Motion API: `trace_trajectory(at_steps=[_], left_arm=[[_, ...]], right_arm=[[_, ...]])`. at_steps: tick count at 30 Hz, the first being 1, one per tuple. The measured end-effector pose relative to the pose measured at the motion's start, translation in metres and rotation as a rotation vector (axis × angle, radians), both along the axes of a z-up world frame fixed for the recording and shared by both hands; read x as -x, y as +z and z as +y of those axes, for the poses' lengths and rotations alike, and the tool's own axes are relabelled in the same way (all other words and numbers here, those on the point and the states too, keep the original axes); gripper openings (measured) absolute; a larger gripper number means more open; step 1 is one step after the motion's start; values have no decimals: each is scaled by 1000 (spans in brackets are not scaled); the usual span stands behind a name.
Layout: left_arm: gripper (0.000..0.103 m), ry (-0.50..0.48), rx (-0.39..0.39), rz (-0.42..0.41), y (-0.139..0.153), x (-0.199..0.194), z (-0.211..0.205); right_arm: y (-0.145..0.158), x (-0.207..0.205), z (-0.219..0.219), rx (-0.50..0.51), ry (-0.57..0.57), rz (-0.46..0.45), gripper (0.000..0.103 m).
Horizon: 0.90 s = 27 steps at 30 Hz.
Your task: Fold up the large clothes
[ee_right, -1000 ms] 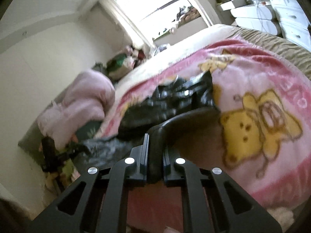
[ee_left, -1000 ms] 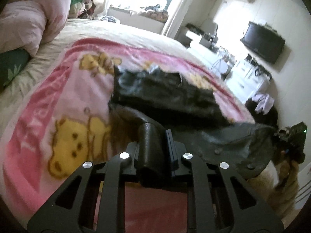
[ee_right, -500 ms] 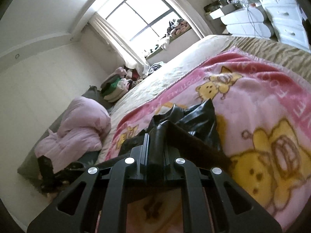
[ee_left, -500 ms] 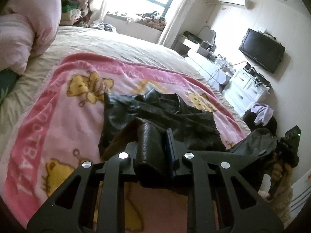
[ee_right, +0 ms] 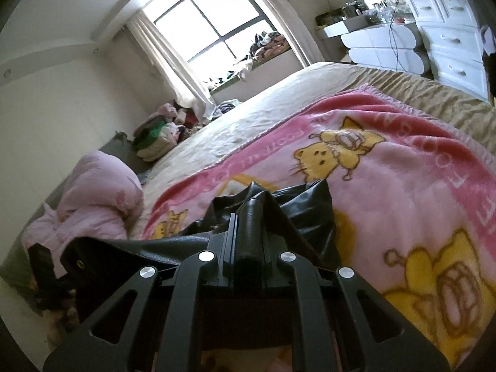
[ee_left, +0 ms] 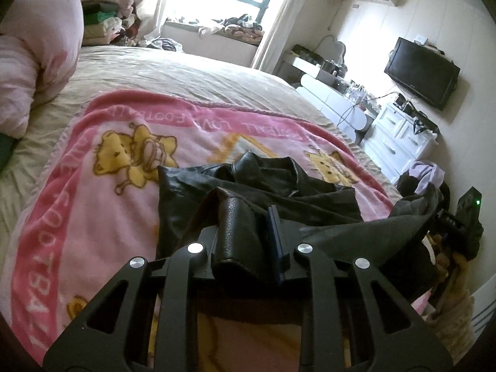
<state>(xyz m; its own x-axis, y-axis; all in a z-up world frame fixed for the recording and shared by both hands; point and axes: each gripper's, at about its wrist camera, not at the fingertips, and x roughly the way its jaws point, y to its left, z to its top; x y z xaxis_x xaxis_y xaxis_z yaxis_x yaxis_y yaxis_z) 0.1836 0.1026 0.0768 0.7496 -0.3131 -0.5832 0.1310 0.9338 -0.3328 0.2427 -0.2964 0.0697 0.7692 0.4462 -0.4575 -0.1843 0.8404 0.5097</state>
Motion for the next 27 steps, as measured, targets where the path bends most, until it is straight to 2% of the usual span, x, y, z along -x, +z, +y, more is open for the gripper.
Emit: trace_trajectory(at_steps=[9,17,24,27], left_arm=[[17,13,0,38,-23,-39,5],[21,50,18,73,-49,-56,16],[27,99,-5,58,-50,-58,26],[29,123,16,61,-51,-59,36]], right_arm=[[-27,-42,10,40,-18,60,11],[-41,-61,18,90,-20,86,13],[-53,-78,21,145,-24,119,13],[-58,-80,24,179,-24,113,20]])
